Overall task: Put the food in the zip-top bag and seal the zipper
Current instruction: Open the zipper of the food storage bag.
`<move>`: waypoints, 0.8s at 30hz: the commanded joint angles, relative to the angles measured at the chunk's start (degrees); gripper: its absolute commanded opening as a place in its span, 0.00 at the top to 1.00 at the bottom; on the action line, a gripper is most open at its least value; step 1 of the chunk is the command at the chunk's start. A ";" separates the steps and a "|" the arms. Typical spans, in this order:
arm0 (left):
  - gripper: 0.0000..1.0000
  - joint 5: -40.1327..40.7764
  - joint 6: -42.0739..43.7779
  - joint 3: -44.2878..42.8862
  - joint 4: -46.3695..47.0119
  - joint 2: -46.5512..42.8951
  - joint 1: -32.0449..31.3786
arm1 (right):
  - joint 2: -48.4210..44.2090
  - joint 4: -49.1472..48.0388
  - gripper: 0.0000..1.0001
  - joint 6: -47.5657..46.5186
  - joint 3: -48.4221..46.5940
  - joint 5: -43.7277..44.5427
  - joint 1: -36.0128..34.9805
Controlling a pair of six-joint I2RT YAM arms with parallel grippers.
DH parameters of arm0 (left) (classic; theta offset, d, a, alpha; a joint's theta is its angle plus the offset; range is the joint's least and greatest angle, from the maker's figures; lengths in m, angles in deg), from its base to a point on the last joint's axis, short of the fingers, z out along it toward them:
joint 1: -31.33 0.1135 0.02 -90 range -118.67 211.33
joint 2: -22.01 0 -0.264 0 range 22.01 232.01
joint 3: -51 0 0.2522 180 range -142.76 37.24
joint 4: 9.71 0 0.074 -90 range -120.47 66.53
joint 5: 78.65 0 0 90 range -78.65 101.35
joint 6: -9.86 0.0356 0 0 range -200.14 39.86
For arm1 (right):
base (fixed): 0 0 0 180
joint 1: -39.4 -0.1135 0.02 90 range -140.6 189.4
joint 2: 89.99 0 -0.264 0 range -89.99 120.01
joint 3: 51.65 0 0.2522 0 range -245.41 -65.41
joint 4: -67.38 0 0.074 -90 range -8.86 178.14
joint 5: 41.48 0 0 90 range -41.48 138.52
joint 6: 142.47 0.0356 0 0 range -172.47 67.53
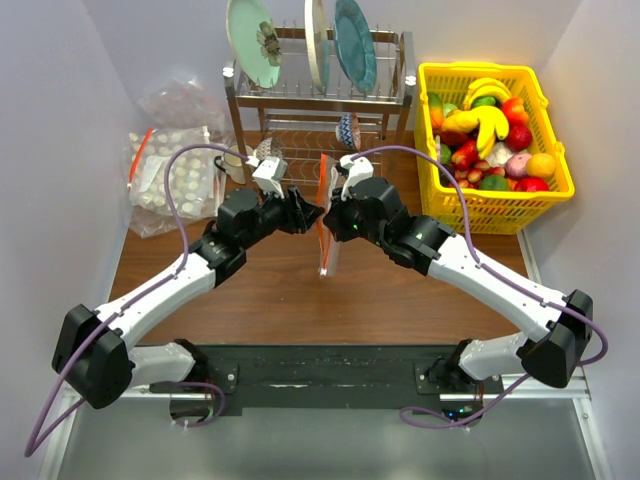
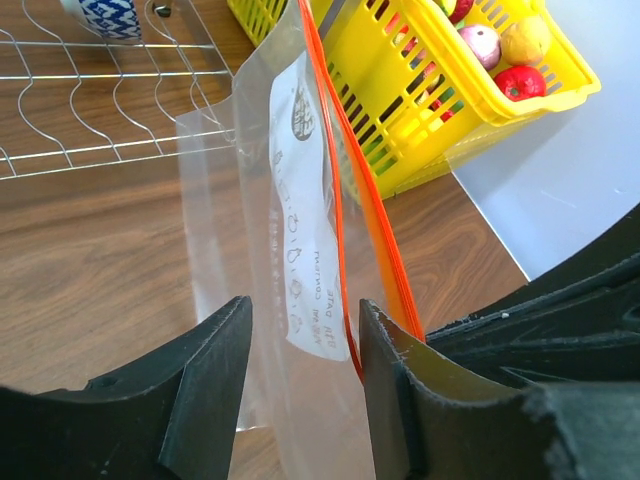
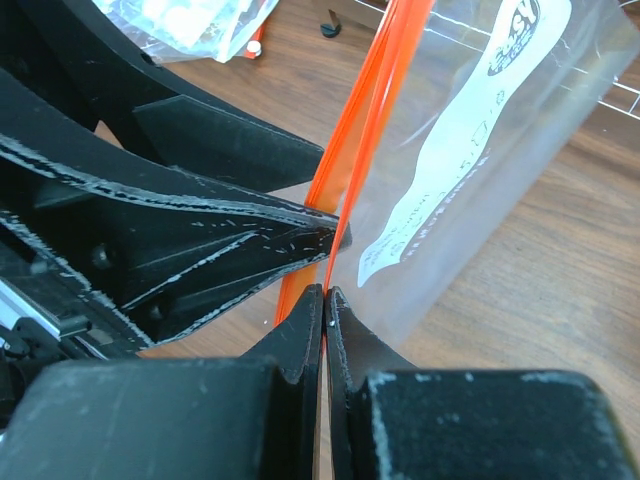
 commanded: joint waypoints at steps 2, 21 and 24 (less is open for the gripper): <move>0.50 1.18 2.35 -3.70 -0.68 0.99 -0.85 | -0.38 -1.87 1.00 -0.90 -1.36 -1.87 -0.19; 1.00 22.35 19.23 -24.61 -37.92 -0.32 -1.56 | 0.50 0.85 1.00 3.66 2.33 18.16 -0.01; 1.00 27.18 20.11 -28.04 -44.87 -0.06 -1.56 | 2.70 0.94 1.00 5.51 3.12 19.05 1.21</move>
